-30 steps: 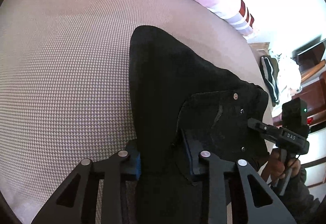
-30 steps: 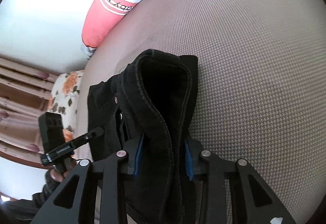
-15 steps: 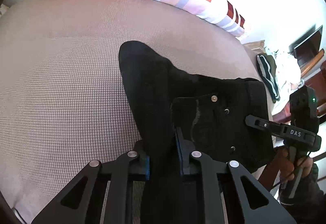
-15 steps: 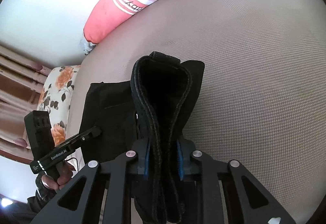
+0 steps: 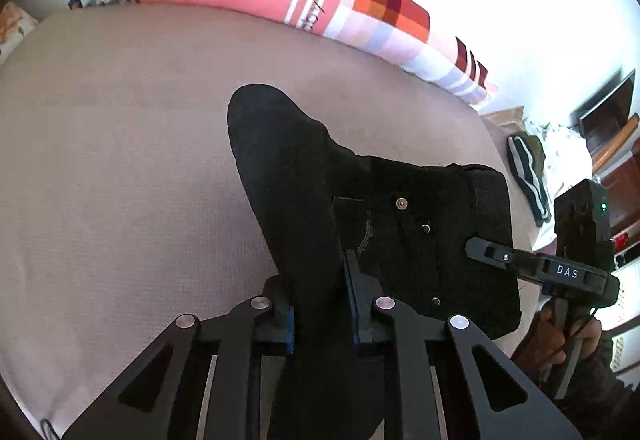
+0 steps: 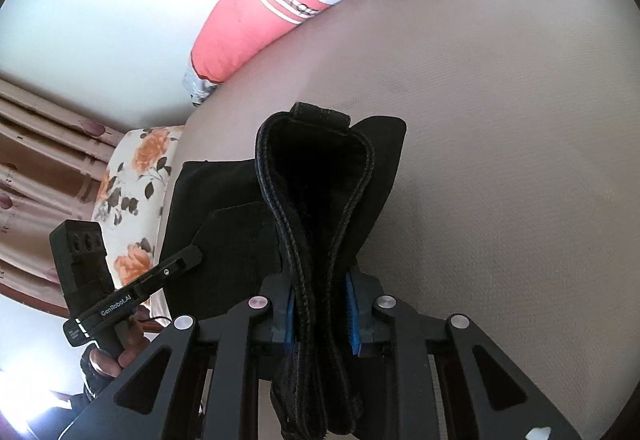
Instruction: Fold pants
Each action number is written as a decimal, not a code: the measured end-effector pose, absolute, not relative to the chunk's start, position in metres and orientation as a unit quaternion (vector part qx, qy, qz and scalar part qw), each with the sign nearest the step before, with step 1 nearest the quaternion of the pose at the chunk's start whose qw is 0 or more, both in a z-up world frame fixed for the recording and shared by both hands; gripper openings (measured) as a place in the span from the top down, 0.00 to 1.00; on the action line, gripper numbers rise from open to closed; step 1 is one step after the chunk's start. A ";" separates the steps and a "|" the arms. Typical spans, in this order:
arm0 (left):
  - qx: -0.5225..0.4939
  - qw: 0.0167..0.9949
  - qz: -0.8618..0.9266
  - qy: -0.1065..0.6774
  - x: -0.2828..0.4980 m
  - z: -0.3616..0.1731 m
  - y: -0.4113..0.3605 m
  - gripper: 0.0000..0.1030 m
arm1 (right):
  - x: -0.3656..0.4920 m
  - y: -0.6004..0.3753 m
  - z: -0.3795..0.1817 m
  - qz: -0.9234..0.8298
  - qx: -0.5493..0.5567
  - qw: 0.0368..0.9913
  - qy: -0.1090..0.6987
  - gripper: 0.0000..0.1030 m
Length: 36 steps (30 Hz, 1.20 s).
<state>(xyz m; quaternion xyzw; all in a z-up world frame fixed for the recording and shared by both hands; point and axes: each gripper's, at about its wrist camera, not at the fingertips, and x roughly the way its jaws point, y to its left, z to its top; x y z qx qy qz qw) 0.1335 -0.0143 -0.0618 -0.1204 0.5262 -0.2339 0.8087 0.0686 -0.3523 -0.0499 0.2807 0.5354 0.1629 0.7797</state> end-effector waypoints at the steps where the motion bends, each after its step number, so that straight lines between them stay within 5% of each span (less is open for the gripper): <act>1: -0.119 0.811 -0.232 0.524 0.137 -0.061 -0.012 0.82 | 0.074 -0.351 -0.049 0.165 0.280 0.781 0.533 0.81; 29: -0.133 0.828 -0.185 0.511 0.311 -0.091 0.012 0.82 | 0.241 -0.333 -0.066 0.153 0.271 0.794 0.522 0.81; 32: -0.126 0.824 -0.169 0.525 0.314 -0.110 0.019 0.80 | 0.239 -0.336 -0.076 0.123 0.251 0.804 0.525 0.74; 36: -0.112 0.826 -0.160 0.528 0.310 -0.125 0.020 0.66 | 0.231 -0.328 -0.085 0.086 0.171 0.823 0.535 0.61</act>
